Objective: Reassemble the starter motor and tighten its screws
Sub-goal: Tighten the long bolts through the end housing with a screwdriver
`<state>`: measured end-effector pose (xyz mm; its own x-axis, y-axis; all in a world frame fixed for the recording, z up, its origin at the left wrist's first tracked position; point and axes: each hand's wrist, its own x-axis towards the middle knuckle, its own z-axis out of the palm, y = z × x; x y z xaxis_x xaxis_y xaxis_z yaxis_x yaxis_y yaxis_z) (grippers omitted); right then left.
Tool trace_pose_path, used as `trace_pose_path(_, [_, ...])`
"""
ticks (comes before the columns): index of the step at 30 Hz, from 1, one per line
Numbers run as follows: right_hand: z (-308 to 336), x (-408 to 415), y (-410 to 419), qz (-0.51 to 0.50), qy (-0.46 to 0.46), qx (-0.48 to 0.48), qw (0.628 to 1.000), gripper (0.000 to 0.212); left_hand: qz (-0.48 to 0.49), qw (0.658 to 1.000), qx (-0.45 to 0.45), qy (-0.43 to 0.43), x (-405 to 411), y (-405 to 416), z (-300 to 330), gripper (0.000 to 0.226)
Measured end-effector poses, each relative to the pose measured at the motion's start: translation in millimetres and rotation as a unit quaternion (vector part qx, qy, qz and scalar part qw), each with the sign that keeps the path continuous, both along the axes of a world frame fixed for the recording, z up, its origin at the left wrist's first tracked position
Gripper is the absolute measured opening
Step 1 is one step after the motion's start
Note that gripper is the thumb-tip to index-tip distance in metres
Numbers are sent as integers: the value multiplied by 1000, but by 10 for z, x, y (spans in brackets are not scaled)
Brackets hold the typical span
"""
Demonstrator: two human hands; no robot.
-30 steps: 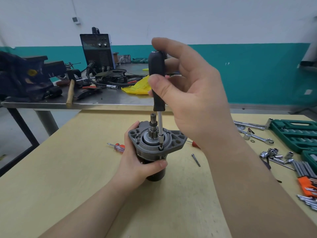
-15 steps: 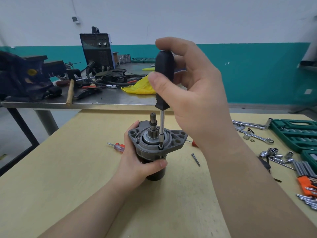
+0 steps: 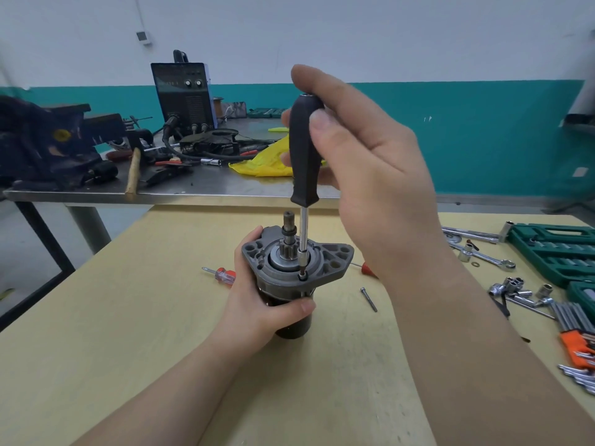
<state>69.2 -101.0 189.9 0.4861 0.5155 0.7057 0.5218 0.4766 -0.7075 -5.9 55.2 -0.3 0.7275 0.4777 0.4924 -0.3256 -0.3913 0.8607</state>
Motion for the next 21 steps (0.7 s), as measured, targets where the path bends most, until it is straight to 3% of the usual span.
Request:
trace_pose_path(6, [-16, -4, 37, -87, -60, -14, 994, 39, -4, 1000, -2, -5, 6, -6, 8, 116])
trace_pose_path(11, [-19, 19, 33, -34, -13, 2, 999, 36, -2, 1000, -3, -3, 4, -13, 11, 115])
trace_pose_path(16, [-19, 13, 31, -64, -47, -12, 997, 41, -1, 1000, 2, -3, 6, -12, 13, 116])
trace_pose_path(21, [-16, 11, 19, -16, -26, 6, 1000, 36, -1, 1000, 3, -2, -10, -27, 15, 113])
